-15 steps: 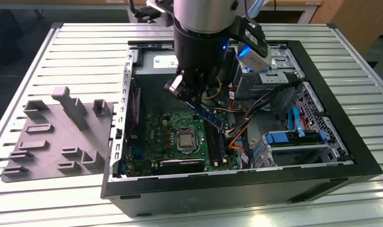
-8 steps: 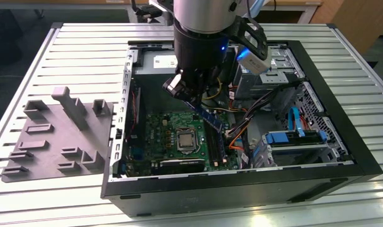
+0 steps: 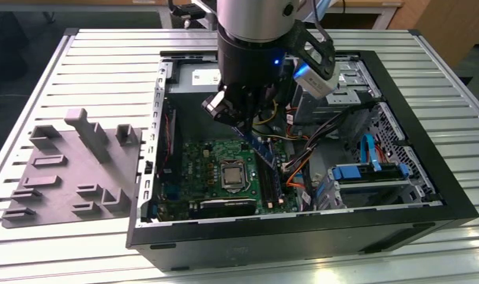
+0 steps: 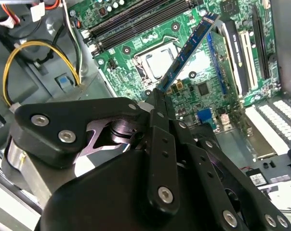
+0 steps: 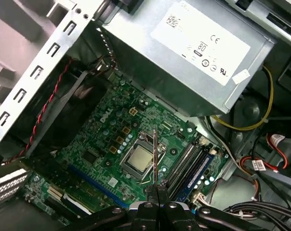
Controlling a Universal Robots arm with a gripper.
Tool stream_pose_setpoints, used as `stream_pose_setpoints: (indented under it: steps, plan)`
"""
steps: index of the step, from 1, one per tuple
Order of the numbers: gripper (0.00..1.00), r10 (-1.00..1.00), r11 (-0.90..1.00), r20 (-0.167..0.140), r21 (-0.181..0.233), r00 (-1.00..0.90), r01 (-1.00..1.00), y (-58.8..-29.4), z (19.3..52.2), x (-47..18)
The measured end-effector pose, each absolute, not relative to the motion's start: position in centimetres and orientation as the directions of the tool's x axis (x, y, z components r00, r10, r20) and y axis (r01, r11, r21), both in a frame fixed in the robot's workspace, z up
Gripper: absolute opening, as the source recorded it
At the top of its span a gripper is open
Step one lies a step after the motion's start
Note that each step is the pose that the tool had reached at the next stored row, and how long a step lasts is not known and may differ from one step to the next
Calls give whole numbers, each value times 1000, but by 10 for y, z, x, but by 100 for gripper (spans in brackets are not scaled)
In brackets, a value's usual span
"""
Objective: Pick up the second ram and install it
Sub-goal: 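Insert the second ram into the second slot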
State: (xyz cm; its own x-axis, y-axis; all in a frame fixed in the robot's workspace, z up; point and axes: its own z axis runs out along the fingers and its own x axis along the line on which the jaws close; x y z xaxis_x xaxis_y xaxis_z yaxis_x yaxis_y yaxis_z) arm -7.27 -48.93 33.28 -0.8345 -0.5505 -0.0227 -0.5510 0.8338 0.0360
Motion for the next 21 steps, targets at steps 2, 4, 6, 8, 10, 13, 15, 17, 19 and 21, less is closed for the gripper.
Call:
stream_pose_setpoints:
  steps: [2,4,6,8,10,13,15,17,19,21]
  plan:
    - [11,-530,847,-23,36,-847,-531,-489,333,-73]
    - [11,-512,858,-23,36,-859,-513,-489,333,-73]
    - [11,-494,868,-23,36,-869,-494,-489,333,-73]
    - [11,-474,879,-22,36,-880,-475,-489,333,-73]
    - [11,-454,890,-23,36,-891,-454,-489,333,-73]
    - [11,-422,906,-23,36,-906,-422,-489,332,-73]
    - [11,-401,915,-23,36,-916,-402,-489,332,-73]
    - [11,-369,929,-23,36,-929,-369,-489,332,-73]
    - [11,-350,936,-23,36,-936,-351,-489,332,-73]
    - [11,-333,942,-23,36,-943,-333,-489,332,-73]
